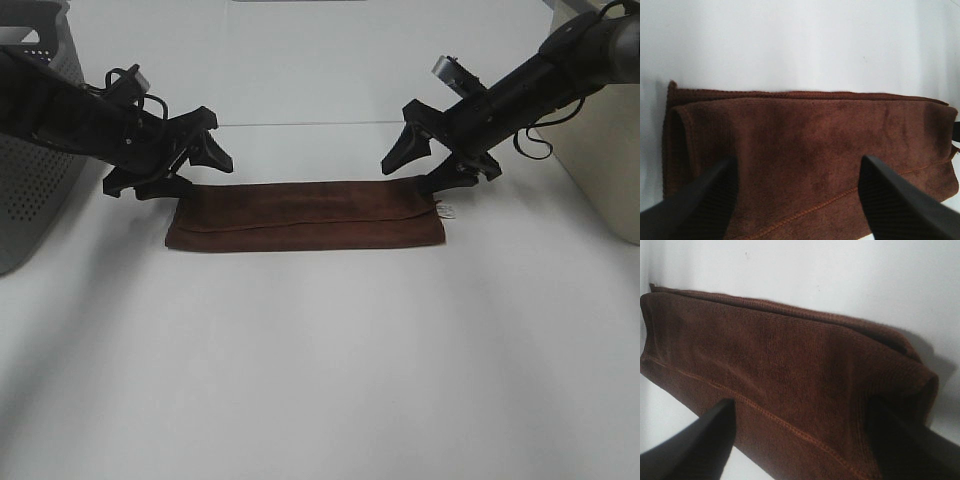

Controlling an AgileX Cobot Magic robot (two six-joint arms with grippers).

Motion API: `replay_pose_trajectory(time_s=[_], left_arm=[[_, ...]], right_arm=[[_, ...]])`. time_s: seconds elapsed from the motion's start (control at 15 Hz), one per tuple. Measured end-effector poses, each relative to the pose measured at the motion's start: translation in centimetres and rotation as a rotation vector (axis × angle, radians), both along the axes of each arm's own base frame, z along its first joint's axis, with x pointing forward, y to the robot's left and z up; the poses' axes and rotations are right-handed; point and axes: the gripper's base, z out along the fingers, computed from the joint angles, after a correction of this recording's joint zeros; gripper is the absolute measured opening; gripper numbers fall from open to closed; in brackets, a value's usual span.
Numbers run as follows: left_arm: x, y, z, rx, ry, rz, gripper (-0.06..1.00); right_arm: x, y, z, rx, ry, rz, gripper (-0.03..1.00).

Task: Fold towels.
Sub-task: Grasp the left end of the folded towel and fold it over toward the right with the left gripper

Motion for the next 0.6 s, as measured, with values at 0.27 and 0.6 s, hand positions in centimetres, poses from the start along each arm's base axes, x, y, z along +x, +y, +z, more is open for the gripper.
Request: replay_pose_trajectory(time_s=[0.27,0.6], left_arm=[[-0.2,0.1,1.7,0.04,-0.042,-0.054,0.69],[-0.9,0.8,2.1,0.146,0.022,-0.065,0.69]], right_arm=[[-0.3,-0.5,0.1,-0.066,0.026,0.01,0.77],[-1.0,-1.9,4.3,-0.235,0.012,-0.01,0.77]])
